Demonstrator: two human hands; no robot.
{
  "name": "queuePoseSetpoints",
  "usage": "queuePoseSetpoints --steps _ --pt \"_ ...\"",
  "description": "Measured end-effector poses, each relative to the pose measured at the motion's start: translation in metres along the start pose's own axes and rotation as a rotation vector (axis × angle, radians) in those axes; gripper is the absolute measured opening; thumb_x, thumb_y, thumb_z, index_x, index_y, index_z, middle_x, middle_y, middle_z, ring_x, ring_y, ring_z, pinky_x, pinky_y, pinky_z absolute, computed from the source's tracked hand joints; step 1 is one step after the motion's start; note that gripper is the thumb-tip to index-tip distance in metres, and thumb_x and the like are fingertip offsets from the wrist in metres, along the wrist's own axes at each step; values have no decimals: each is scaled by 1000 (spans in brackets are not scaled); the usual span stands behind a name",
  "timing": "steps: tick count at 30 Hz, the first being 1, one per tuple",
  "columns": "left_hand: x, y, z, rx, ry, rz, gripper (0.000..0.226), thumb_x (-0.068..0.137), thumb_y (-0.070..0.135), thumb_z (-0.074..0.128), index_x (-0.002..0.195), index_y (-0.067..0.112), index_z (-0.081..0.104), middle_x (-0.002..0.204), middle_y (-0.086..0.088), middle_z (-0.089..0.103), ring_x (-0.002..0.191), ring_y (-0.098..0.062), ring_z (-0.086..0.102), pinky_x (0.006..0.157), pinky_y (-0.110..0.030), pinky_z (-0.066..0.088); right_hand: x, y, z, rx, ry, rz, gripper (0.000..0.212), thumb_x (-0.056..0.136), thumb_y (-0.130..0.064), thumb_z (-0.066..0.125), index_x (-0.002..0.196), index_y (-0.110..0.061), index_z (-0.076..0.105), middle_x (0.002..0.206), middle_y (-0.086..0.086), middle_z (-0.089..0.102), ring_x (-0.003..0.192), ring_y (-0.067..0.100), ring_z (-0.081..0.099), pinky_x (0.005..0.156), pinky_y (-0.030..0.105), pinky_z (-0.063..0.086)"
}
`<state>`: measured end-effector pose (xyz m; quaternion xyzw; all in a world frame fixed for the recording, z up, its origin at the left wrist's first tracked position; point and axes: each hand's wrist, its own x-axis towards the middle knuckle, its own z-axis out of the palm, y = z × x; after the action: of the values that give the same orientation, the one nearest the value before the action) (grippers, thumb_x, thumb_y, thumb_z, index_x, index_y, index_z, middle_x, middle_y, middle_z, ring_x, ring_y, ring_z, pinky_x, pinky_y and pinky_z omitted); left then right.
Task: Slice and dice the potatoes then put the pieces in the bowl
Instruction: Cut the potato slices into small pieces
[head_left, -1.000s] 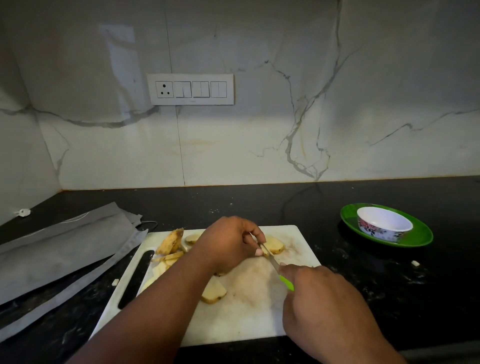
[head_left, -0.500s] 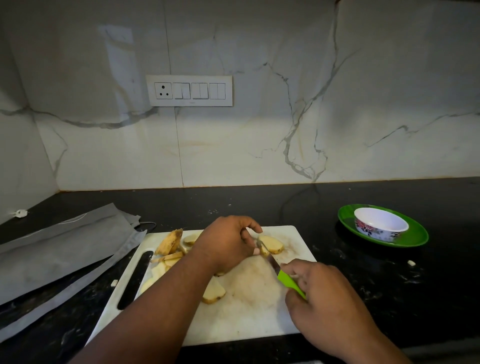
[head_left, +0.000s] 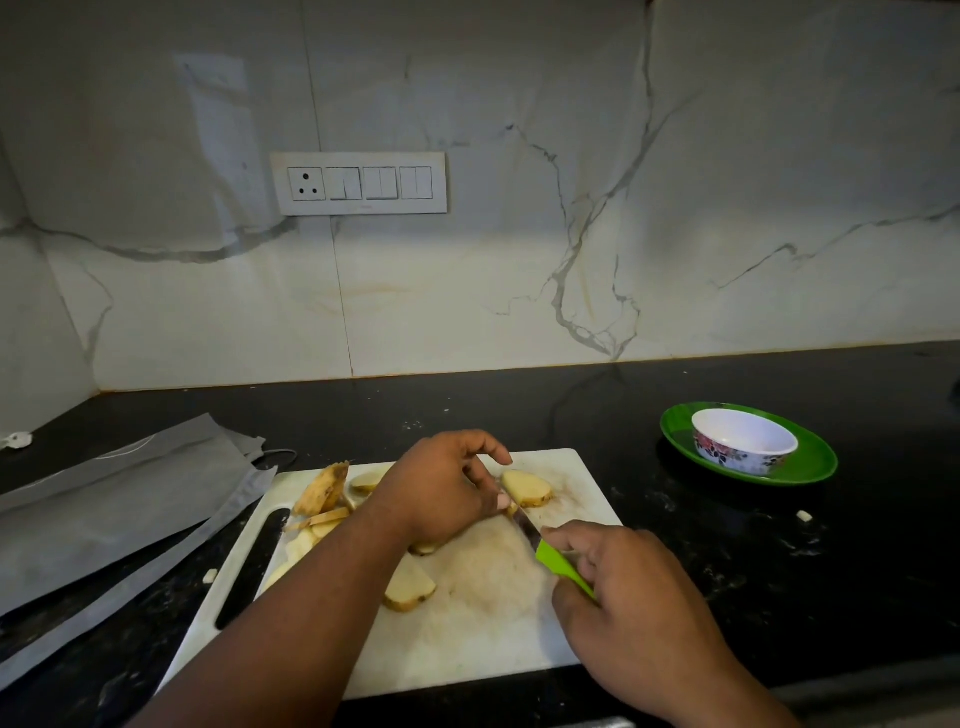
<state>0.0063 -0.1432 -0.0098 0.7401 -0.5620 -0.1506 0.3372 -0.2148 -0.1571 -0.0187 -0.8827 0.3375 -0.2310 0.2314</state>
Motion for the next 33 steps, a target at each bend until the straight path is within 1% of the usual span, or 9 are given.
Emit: queuePoseSetpoints --steps 7,12,16,20,24,26,29,31,33 --pt "5 0 -1 -66 -37 -107 33 81 17 88 104 32 69 79 10 78 82 -7 75 94 -37 58 -1 1 0 20 11 -23 37 90 -28 63 125 -38 66 58 -43 46 55 -8 49 49 9 35" --pt "9 -4 -1 -99 -28 -175 38 79 7 85 103 32 68 81 4 79 88 -17 76 94 -46 60 -5 4 4 11 67 -53 40 88 -30 60 127 -39 64 60 -32 52 65 -9 54 60 2 38" --pt "7 -3 -1 -97 -24 -146 36 83 12 85 107 32 65 81 7 79 86 -12 76 95 -42 59 -4 5 4 67 78 -33 36 89 -24 62 122 -36 67 58 -34 51 58 -6 52 50 10 37" --pt "1 -2 -3 -164 57 -120 28 90 14 80 108 31 66 81 7 79 84 -8 75 92 -36 58 -2 6 4 91 107 -21 29 89 -19 63 112 -34 69 60 -33 53 59 -3 56 51 13 40" --pt "0 -2 -3 -149 79 -92 24 94 16 75 109 33 68 81 10 79 85 -7 74 90 -33 58 0 13 6 210 209 -21 39 88 -14 66 115 -43 65 63 -10 60 53 10 57 49 21 46" --pt "0 -2 -4 -158 55 -99 28 92 14 77 110 34 69 83 10 79 88 -9 74 90 -32 59 7 21 9 299 267 42 39 91 -18 68 119 -43 62 68 -7 63 56 8 58 55 21 49" --pt "0 -4 -7 -178 -7 -105 48 76 14 92 112 36 70 89 9 79 87 -9 75 90 -31 59 24 28 7 340 228 110 29 91 -15 66 108 -38 65 81 -10 69 75 7 67 71 32 57" --pt "1 -4 -6 -123 -5 -108 57 68 19 98 113 38 70 91 11 77 83 -5 74 86 -26 58 43 30 0 260 190 134 29 86 -7 60 96 -33 61 83 -8 67 78 11 64 70 35 55" --pt "2 -3 -3 -82 19 -108 57 67 21 98 112 40 70 89 14 76 79 -3 72 85 -27 59 65 26 -9 186 149 158 20 83 -9 54 91 -26 56 82 -3 61 77 18 60 65 35 50"
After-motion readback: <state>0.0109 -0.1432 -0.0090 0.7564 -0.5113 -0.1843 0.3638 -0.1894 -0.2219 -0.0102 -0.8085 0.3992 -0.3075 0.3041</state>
